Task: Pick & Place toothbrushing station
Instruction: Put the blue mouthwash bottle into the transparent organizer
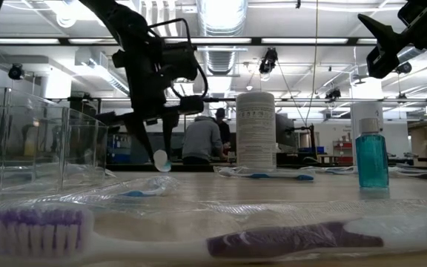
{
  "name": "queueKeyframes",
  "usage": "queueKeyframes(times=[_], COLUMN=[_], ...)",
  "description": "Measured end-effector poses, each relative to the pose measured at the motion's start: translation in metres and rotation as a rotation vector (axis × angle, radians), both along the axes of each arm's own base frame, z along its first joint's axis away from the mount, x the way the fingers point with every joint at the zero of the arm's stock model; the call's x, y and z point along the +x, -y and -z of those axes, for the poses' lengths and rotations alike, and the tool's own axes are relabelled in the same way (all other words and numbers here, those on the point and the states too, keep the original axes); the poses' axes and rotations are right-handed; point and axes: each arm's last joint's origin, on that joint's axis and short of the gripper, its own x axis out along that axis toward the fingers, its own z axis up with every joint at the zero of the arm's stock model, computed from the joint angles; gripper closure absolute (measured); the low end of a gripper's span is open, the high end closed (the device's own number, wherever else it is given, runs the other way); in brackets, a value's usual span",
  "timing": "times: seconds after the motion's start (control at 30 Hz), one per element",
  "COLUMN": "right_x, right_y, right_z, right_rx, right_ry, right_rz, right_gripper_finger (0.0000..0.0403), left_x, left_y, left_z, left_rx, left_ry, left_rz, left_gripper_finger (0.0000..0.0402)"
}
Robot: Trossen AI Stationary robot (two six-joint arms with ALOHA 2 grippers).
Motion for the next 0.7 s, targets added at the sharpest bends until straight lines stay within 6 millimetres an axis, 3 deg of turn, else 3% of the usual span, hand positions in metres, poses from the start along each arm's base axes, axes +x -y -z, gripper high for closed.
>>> queueKeyframes(times=[0.7], right_x=[0.0], right_y=[0.0], right_z=[0.0], right_rx=[0.0], right_ry=[0.0], right_rz=[-0.001], right_gripper_finger=[0.0197], left_x=[0.0052], left_y=[0.0072], left_z=[-0.0106], left_rx=[-0.046], left_ry=[0.072], left_rz=[-0.106], left_gripper_finger=[0.0298])
